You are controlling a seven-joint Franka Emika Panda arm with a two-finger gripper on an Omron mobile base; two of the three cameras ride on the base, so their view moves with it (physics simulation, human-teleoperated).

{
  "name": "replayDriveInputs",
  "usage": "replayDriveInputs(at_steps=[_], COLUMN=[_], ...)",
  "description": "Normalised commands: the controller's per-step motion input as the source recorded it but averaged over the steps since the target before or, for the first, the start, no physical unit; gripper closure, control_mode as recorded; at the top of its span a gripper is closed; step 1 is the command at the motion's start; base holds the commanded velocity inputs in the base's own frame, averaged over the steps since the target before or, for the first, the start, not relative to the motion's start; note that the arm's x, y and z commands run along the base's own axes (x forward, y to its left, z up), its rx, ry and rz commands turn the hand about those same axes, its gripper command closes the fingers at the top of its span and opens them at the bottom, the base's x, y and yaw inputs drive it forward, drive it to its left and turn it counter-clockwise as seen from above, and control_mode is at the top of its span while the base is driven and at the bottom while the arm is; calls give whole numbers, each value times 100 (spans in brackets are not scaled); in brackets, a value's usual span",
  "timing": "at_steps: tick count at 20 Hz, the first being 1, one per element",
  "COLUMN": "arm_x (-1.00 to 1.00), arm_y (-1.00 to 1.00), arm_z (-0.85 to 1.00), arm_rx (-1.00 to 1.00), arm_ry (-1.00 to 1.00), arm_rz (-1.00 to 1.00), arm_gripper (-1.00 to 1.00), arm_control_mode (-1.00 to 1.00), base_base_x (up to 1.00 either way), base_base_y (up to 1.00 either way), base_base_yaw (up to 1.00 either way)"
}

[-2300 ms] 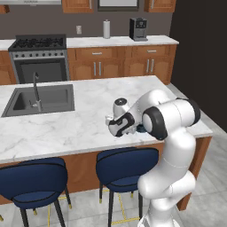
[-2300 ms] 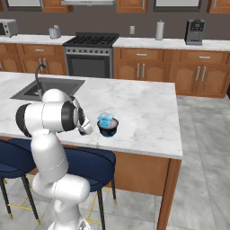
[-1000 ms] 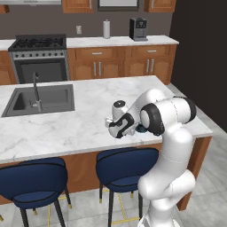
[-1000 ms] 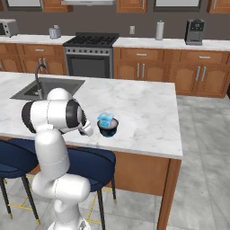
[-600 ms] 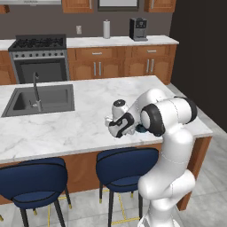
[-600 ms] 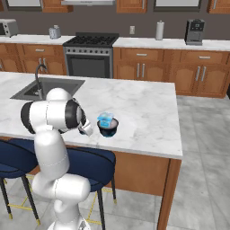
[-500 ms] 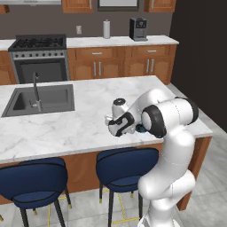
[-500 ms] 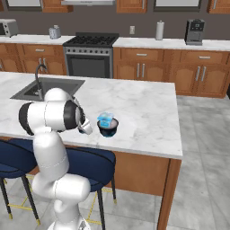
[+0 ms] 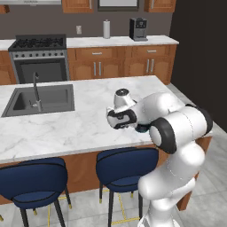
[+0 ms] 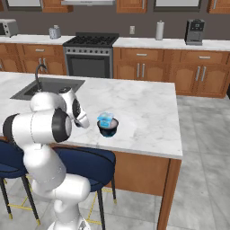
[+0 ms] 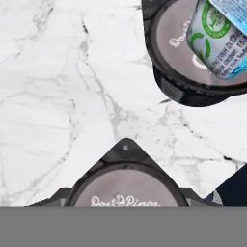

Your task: Stack the yogurt containers by placing the smaller containers on top of the larger containers.

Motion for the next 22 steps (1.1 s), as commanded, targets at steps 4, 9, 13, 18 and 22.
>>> replayDriveInputs(at_steps=[4,9,13,18,22], arm_x=[-41,-42,-33,-29,-25], arm_y=[0,-3,-12,-23,-34], arm_z=[74,71,71,65,58], arm_rx=[0,0,2,3,3], arm_ry=[0,3,6,7,9], arm_rz=[0,0,0,3,6], arm_gripper=[100,100,100,100,100], arm_control_mode=[-100,-100,-100,-100,-100], base_base_x=[0,0,0,0,0], base_base_y=[0,0,0,0,0], base_base_yaw=[0,0,0,0,0])
